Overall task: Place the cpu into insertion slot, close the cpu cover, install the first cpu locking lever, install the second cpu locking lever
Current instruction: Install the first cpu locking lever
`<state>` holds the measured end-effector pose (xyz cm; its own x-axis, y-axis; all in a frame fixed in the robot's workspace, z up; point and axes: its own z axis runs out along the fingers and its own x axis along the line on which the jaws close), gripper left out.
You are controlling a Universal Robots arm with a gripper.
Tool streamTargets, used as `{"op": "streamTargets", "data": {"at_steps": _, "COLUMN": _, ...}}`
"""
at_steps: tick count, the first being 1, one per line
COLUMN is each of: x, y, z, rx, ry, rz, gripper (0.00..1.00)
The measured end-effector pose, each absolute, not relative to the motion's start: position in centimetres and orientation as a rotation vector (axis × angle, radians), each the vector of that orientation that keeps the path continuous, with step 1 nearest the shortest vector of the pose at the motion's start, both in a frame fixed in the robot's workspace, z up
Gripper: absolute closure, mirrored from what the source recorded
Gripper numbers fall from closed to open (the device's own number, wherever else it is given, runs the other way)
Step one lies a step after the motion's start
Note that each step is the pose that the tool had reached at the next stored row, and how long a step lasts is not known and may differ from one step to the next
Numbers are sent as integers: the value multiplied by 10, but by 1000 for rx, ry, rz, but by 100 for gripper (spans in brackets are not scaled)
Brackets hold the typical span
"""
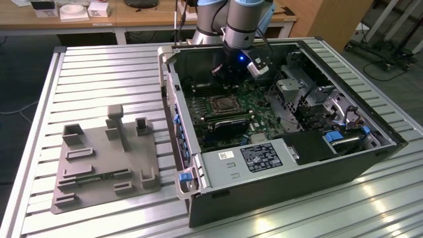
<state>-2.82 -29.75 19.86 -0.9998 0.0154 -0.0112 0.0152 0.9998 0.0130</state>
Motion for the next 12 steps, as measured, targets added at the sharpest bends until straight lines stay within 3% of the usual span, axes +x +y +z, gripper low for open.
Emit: {"op": "streamTargets", "data": {"at_steps": 12, "x": -28, "y": -297, "z": 198, "rx": 27, "ry": 3130, "rz": 29, "gripper": 90}}
